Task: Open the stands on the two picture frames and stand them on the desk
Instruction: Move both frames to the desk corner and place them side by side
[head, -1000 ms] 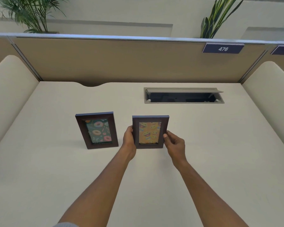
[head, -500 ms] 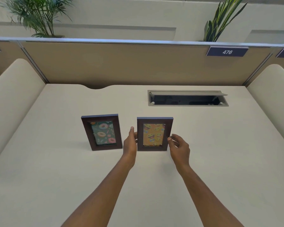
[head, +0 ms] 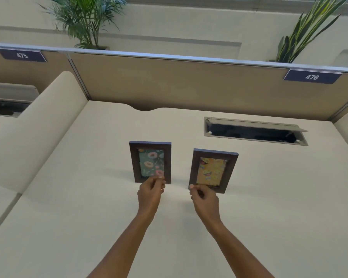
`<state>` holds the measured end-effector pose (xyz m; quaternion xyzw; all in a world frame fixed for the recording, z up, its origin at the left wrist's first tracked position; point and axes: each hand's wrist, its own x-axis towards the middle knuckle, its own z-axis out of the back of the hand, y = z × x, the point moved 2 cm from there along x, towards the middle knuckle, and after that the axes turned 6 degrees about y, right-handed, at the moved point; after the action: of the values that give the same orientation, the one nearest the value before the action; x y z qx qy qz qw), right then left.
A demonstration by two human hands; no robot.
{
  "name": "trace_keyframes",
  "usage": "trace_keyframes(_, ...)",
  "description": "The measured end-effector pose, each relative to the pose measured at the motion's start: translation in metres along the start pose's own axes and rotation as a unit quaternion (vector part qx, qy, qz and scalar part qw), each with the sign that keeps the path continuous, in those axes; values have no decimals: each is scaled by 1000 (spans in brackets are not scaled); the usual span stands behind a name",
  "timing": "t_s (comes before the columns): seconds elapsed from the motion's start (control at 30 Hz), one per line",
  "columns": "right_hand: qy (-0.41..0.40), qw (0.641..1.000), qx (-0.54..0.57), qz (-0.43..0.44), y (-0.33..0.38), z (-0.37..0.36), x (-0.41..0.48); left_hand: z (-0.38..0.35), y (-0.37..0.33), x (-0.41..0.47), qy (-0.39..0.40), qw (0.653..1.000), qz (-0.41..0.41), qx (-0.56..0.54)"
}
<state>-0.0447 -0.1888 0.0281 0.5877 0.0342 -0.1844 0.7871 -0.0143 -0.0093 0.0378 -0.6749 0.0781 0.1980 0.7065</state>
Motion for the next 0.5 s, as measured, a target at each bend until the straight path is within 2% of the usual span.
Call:
trace_keyframes(0.23,64,998,6,19,11,-55,18,61,12,11,-67,998,5,-4)
trace_keyframes(0.5,36,999,-23,5,18,-86,32,91,30,31,-93,995,16,33)
